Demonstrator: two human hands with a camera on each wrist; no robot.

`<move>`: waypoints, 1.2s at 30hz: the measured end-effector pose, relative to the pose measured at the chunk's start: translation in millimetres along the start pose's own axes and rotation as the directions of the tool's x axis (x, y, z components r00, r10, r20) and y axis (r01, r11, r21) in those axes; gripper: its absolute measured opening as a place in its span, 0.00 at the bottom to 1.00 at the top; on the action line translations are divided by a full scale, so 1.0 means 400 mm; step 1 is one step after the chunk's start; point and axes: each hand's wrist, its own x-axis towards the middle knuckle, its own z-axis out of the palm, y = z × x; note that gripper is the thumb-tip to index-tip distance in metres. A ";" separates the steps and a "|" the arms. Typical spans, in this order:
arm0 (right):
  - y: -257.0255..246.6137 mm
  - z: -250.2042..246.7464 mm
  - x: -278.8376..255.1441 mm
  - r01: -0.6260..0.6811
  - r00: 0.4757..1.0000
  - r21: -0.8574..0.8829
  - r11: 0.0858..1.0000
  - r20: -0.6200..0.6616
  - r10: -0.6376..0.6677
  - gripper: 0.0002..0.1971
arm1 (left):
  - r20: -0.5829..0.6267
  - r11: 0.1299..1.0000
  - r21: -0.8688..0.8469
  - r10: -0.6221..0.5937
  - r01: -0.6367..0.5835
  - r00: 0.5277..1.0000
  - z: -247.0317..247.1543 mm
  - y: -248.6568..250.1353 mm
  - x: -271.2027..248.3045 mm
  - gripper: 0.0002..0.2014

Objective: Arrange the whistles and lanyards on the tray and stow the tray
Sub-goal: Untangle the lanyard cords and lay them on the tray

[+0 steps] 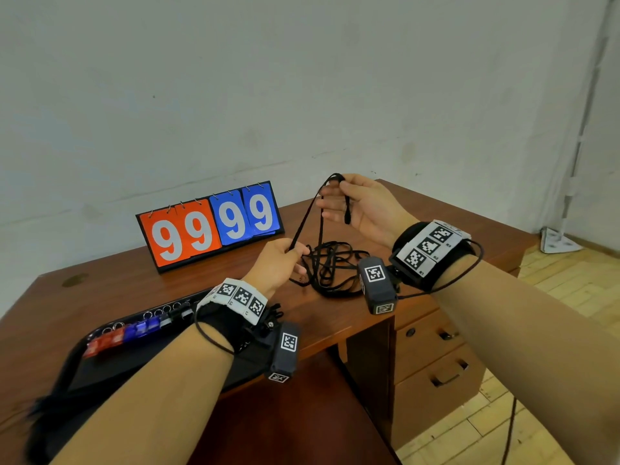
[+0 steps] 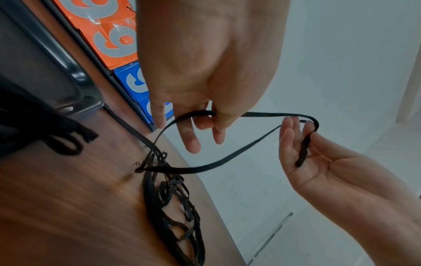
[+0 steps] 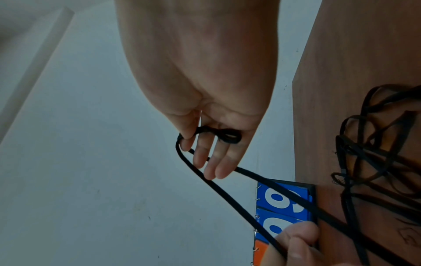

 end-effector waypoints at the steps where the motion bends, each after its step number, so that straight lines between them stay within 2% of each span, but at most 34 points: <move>1: -0.003 -0.002 0.001 0.010 1.000 0.021 1.000 -0.012 -0.010 0.10 | -0.001 1.000 -0.001 0.000 0.000 1.000 -0.001 0.000 -0.001 0.10; 4: -0.010 -0.004 0.001 0.046 0.998 0.077 0.996 -0.051 -0.043 0.10 | -0.001 1.000 0.005 -0.015 0.015 1.000 -0.006 -0.004 -0.002 0.10; 8: -0.019 -0.005 0.007 0.086 0.994 0.194 0.977 -0.088 -0.070 0.11 | 0.060 1.000 0.001 0.004 -0.004 0.998 -0.011 -0.006 -0.016 0.11; 11: -0.025 -0.014 0.015 0.118 0.988 0.240 0.964 -0.128 -0.089 0.12 | 0.096 0.989 0.137 0.050 -0.063 0.994 -0.011 -0.013 -0.020 0.06; 17: -0.013 -0.055 0.019 0.175 0.943 0.234 0.956 -0.318 -0.095 0.13 | 0.044 0.956 0.294 -0.012 -0.002 0.999 -0.028 -0.031 -0.015 0.10; 19: 0.003 -0.072 0.019 0.135 0.916 0.148 0.980 -0.395 -0.067 0.11 | 0.017 0.952 0.307 -0.010 0.004 1.000 -0.035 -0.034 -0.015 0.13; 21: 0.024 -0.096 0.022 -0.004 0.879 -0.126 0.992 -0.473 -0.057 0.11 | 0.005 0.963 0.271 -0.008 0.007 1.000 -0.040 -0.033 -0.015 0.15; 22: 0.034 -0.109 0.024 -0.108 0.866 -0.310 0.944 -0.497 -0.064 0.16 | 0.008 0.967 0.257 -0.009 0.007 1.000 -0.041 -0.029 -0.018 0.15; 23: 0.044 -0.118 0.023 -0.202 0.863 -0.469 0.860 -0.500 -0.070 0.22 | 0.014 0.967 0.255 -0.005 0.001 1.000 -0.041 -0.025 -0.020 0.15; 25: 0.055 -0.114 0.004 -0.297 0.891 -0.682 0.669 -0.450 -0.063 0.32 | 0.036 0.958 0.285 0.013 -0.023 0.999 -0.041 -0.011 -0.024 0.15; 27: 0.065 -0.098 -0.014 -0.263 0.943 -0.815 0.516 -0.331 -0.042 0.36 | 0.059 0.945 0.323 0.041 -0.058 0.997 -0.037 0.004 -0.028 0.15; 28: 0.067 -0.085 -0.021 -0.218 0.967 -0.851 0.479 -0.254 -0.012 0.36 | 0.077 0.939 0.335 0.061 -0.083 0.995 -0.033 0.011 -0.030 0.15; 29: 0.071 -0.069 -0.028 -0.165 0.985 -0.863 0.477 -0.173 0.029 0.36 | 0.098 0.932 0.344 0.079 -0.109 0.992 -0.030 0.019 -0.031 0.15; 31: 0.081 -0.029 -0.039 -0.076 0.994 -0.842 0.534 -0.019 0.112 0.35 | 0.148 0.921 0.364 0.092 -0.141 0.985 -0.021 0.029 -0.032 0.15; 34: 0.096 0.041 -0.049 0.008 0.966 -0.824 0.567 0.154 0.210 0.28 | 0.208 0.912 0.378 0.081 -0.157 0.975 -0.014 0.040 -0.037 0.12; 36: 0.110 0.070 -0.048 0.036 0.950 -0.835 0.548 0.199 0.240 0.24 | 0.208 0.924 0.351 0.079 -0.150 0.975 -0.019 0.046 -0.040 0.10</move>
